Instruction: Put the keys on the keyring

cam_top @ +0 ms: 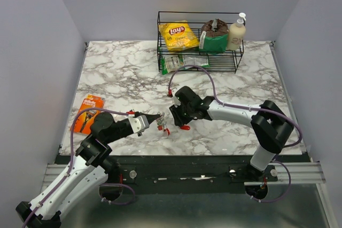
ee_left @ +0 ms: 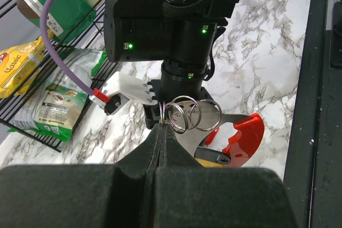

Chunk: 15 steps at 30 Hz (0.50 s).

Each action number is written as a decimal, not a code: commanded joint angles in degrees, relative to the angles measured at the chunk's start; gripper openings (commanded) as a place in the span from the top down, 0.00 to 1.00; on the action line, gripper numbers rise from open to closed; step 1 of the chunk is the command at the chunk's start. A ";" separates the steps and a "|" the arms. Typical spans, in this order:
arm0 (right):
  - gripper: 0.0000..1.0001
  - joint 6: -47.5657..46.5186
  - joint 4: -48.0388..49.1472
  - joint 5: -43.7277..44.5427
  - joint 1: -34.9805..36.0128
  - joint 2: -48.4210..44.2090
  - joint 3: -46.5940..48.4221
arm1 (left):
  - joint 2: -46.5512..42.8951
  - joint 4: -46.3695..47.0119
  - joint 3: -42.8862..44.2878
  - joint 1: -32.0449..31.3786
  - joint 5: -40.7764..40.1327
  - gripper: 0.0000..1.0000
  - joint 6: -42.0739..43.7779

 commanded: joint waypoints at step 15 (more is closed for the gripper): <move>0.57 6.02 -6.50 0.24 -0.09 4.68 3.06 | -1.72 0.54 0.14 -0.12 -0.12 1.00 0.65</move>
